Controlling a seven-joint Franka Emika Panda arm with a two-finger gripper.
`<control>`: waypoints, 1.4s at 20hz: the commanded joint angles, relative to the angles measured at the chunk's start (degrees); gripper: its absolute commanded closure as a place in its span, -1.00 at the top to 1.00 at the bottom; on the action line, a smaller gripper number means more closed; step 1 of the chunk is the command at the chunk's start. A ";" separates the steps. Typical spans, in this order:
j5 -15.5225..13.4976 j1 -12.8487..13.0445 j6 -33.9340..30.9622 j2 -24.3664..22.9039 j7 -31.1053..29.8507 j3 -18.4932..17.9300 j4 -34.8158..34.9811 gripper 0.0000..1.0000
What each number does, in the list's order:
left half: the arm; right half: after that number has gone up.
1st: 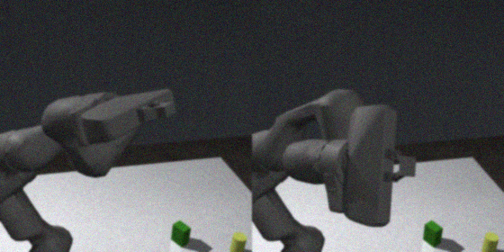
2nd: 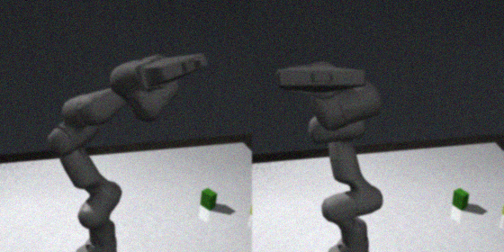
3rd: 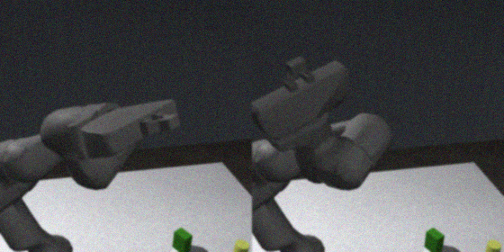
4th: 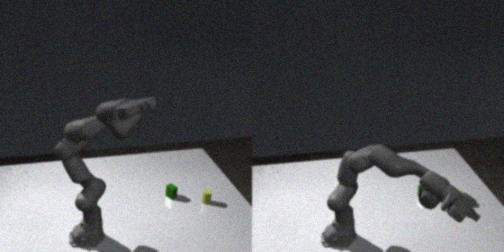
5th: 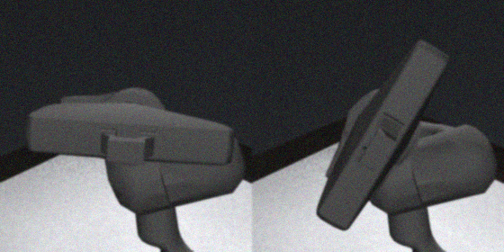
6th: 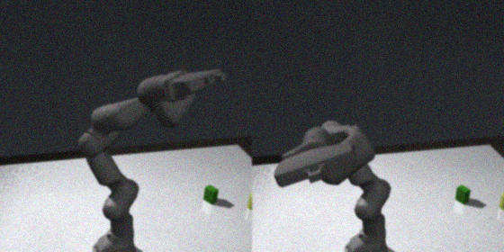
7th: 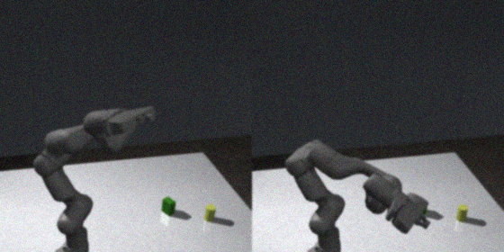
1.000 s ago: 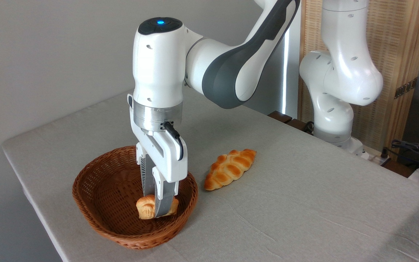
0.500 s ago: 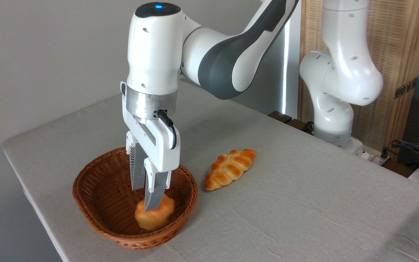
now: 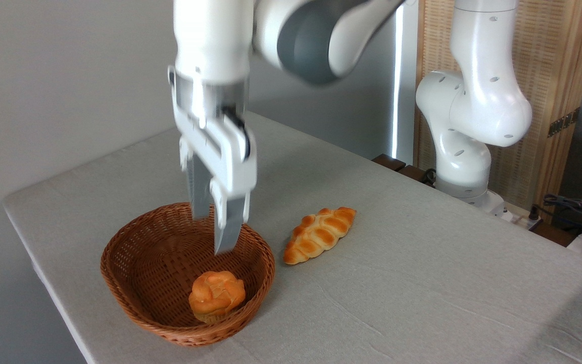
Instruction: Put bread into the basket
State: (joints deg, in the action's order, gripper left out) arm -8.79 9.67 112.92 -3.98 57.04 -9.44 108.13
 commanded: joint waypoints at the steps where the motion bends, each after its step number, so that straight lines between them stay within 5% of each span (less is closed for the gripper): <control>1: -0.97 -2.02 -15.86 0.73 -3.07 0.03 -10.82 1.00; 7: -0.09 -4.75 -27.05 2.31 -8.53 4.77 -18.13 1.00; 11: 7.55 -5.01 -26.44 2.93 -9.14 8.38 -18.05 1.00; 15: 8.09 -5.01 -19.60 3.28 -10.45 8.38 -16.64 1.00; 28: 8.00 -5.01 -23.09 3.19 -13.18 8.21 -16.55 1.00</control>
State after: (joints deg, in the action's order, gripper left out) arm -1.49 4.85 91.30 -0.69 45.56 -1.35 91.86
